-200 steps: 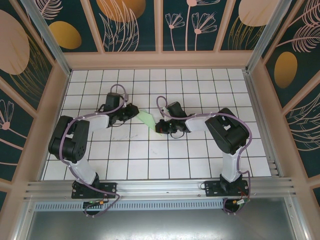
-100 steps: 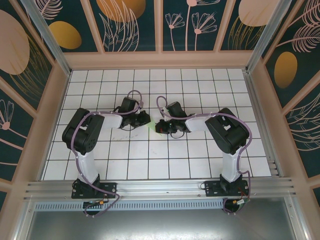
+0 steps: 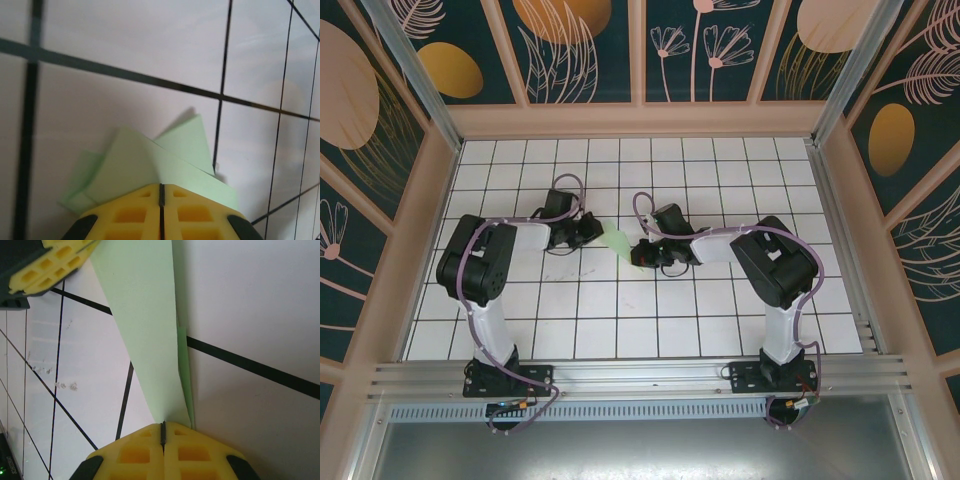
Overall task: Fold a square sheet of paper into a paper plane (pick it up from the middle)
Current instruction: Fold the wing for the fifth time at the center of the table.
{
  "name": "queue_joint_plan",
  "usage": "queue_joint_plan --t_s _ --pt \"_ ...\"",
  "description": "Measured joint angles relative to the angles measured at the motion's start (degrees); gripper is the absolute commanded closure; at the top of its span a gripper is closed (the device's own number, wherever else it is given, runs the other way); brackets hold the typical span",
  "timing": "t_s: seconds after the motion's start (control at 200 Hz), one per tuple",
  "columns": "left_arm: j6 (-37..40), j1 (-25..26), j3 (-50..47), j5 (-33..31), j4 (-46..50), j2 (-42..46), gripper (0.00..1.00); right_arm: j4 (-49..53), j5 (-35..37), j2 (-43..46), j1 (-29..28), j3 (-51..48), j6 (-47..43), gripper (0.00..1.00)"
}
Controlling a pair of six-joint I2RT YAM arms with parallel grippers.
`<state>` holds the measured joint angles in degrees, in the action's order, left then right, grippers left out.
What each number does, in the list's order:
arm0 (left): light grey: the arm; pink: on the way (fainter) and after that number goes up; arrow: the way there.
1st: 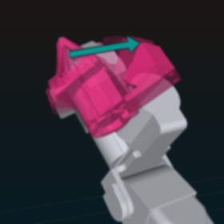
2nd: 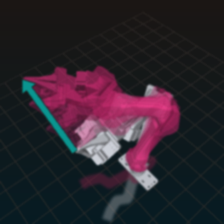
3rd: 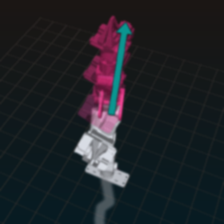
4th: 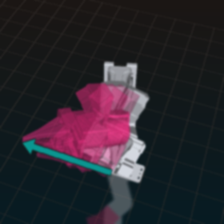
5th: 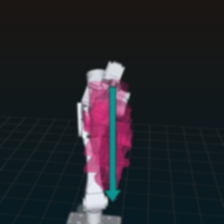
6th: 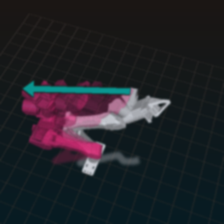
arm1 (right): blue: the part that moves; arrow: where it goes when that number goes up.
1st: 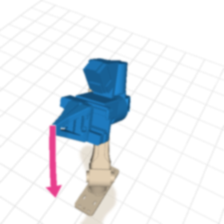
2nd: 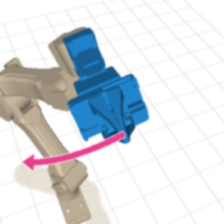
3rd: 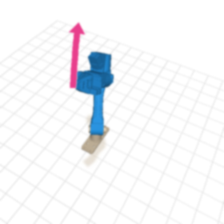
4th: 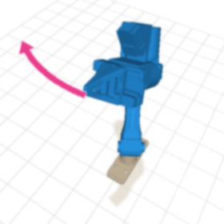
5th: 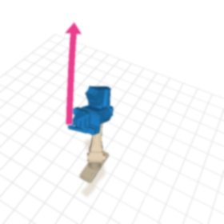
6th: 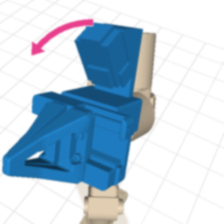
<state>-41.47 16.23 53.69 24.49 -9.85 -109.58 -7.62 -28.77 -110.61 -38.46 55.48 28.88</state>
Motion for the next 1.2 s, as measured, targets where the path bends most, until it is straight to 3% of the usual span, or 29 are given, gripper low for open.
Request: queue_joint_plan --t_s 0.285,0.495,0.605,0.736,0.911,1.041,1.196 --pt "-0.76 -3.34 0.04 -1.03 0.0 0.11 0.85 -0.13 0.0 0.11 0.0 -0.07 0.0 1.0" --pt "-1.03 -6.43 0.7 -6.64 2.21 1.81 0.7 3.63 0.63 0.11 -0.72 2.27 0.02 0.97" --pt "-1.05 -7.54 0.57 -8.68 4.46 4.22 0.62 6.34 1.22 0.39 -1.62 3.87 0.39 0.85" --pt "-1.05 -7.67 -0.39 -8.7 6.45 9.22 0.53 7.98 3.19 4.37 -2.1 4.28 1.22 0.58" --pt "-1.11 -6.36 -2.51 -9.29 9.46 16.2 0.35 7.85 7.48 12.22 -1.77 4.39 2.58 0.39" --pt "-1.84 -1.81 -3.13 -11.69 12.2 18.32 0.23 7.43 11.96 15.72 -1.16 4.2 3.61 0.3" --pt "-2.75 6.21 -2.27 -15.1 15.89 17.62 0.19 7.5 18.23 17.55 0.13 1.66 6.08 0.19"
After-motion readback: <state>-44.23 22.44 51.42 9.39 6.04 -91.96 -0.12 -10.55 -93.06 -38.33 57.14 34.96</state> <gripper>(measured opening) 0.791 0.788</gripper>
